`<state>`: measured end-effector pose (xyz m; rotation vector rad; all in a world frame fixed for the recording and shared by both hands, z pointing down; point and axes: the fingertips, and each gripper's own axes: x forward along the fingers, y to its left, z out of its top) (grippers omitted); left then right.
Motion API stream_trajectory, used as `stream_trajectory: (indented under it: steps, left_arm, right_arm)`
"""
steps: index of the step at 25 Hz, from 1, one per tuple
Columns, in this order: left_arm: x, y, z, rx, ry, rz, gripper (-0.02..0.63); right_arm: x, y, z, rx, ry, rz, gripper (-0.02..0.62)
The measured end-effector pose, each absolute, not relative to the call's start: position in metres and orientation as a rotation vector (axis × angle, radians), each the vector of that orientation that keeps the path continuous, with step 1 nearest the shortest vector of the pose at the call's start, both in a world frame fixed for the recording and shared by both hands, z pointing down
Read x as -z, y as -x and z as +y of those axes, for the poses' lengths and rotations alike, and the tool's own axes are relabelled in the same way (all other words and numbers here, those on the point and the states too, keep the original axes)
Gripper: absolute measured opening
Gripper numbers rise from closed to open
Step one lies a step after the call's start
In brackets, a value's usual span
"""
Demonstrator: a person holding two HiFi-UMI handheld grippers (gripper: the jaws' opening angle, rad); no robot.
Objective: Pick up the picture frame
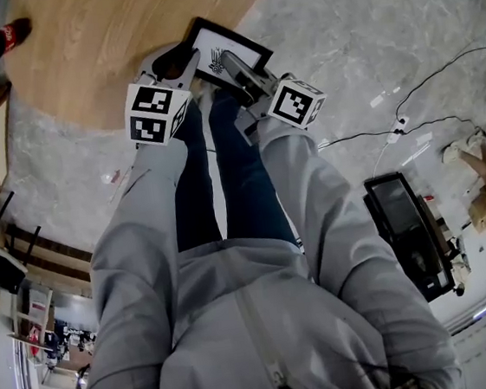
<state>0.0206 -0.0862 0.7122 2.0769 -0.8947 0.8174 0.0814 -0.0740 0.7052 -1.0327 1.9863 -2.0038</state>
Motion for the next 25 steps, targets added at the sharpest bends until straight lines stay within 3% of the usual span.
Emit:
stream_trajectory:
  steps: [7, 15, 25]
  left_arm:
    - [-0.682, 0.003, -0.085, -0.839, -2.033, -0.938, 0.104]
    - [-0.614, 0.011, -0.064, -0.816, -2.032, -0.915, 0.018]
    - [-0.524, 0.008, -0.065, -0.729, -2.108, -0.952, 0.017]
  right_arm:
    - [-0.687, -0.085, -0.078, 2.028, 1.152, 2.033, 0.037]
    - [-0.647, -0.107, -0.064, 2.043, 1.325, 2.07, 0.037]
    - [-0.569, -0.122, -0.08, 1.889, 1.496, 2.237, 0.037]
